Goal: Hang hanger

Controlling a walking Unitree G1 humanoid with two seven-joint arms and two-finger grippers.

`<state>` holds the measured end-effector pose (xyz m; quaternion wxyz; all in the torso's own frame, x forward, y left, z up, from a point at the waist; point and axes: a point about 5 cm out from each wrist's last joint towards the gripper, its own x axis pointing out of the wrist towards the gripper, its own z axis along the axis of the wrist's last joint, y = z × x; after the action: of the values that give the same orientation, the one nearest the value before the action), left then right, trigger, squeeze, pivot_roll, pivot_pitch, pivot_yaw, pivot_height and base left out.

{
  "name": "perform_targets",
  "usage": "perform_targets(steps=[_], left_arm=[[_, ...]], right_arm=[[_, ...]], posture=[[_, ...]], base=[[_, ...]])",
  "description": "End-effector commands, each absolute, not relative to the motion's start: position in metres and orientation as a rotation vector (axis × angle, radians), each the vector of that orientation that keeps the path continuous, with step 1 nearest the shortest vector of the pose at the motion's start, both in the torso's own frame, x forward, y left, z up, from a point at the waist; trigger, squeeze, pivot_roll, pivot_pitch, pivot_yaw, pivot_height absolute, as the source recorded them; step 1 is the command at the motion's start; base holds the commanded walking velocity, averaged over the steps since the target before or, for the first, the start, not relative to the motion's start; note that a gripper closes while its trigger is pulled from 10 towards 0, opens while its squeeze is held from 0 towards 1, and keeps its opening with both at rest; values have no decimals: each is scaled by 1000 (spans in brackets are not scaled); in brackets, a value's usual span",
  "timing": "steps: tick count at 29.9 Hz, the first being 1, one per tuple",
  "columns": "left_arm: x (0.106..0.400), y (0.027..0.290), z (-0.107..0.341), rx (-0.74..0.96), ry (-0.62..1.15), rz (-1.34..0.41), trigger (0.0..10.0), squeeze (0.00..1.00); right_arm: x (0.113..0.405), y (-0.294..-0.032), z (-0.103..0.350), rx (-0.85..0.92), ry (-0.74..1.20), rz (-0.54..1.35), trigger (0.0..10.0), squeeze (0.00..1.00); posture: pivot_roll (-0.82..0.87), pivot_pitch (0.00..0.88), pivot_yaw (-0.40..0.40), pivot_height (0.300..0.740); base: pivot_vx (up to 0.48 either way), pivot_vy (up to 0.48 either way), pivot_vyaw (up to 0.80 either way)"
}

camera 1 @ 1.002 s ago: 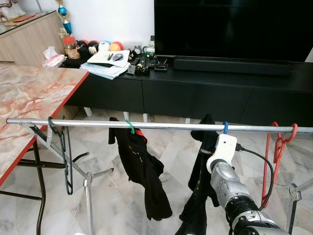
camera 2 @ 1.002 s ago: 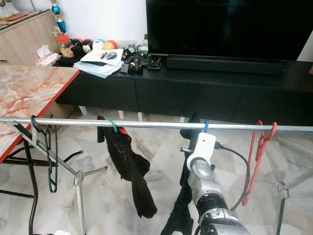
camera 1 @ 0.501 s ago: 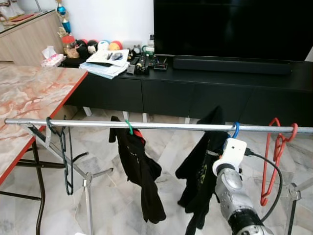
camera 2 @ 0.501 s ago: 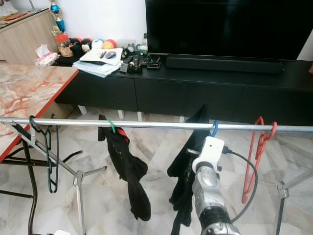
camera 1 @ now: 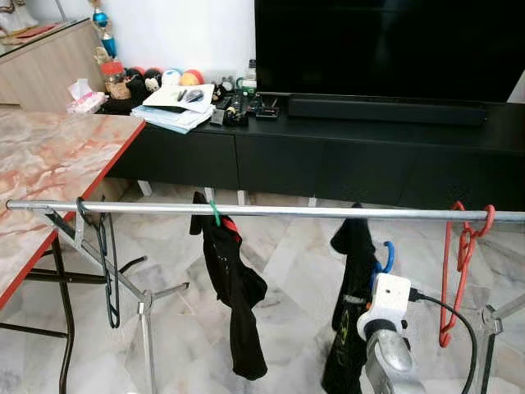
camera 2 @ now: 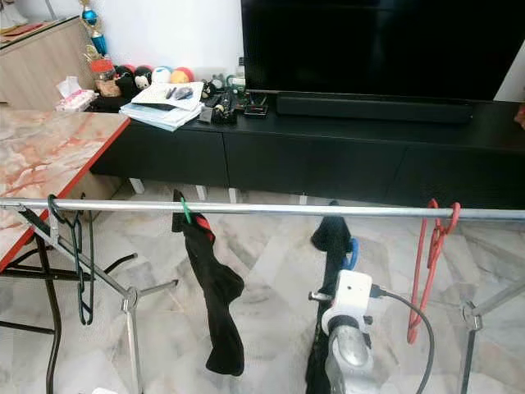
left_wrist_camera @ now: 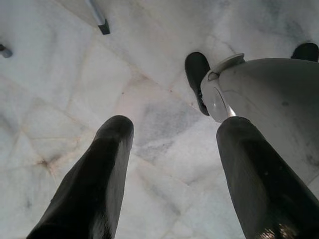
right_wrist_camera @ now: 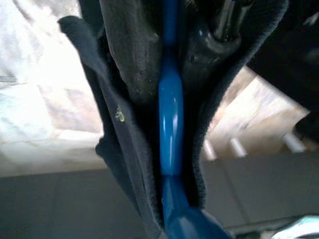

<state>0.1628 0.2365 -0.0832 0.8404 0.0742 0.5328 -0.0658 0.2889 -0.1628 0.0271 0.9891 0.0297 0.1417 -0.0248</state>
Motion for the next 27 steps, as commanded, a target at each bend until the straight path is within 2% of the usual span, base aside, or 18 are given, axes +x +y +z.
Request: perform_targets(steps=[1, 2, 3, 27], left_arm=[[156, 241, -85, 175, 1149, -122, 10000, 0], [156, 241, -85, 174, 1148, -120, 10000, 0], [155, 241, -85, 173, 1147, -116, 10000, 0], [151, 237, -89, 177, 1143, -76, 10000, 0]], right_arm=[[288, -158, 27, 45, 291, -18, 6039, 0], [288, -158, 26, 46, 298, -18, 6039, 0], [287, -159, 24, 40, 314, -22, 10000, 0], [286, -166, 17, 122, 384, -115, 10000, 0]], posture=[[51, 25, 57, 740], [51, 25, 57, 740], [52, 23, 57, 740], [50, 0, 40, 740]], base=[[0, 0, 0], [0, 0, 0], [0, 0, 0], [-11, 0, 0]])
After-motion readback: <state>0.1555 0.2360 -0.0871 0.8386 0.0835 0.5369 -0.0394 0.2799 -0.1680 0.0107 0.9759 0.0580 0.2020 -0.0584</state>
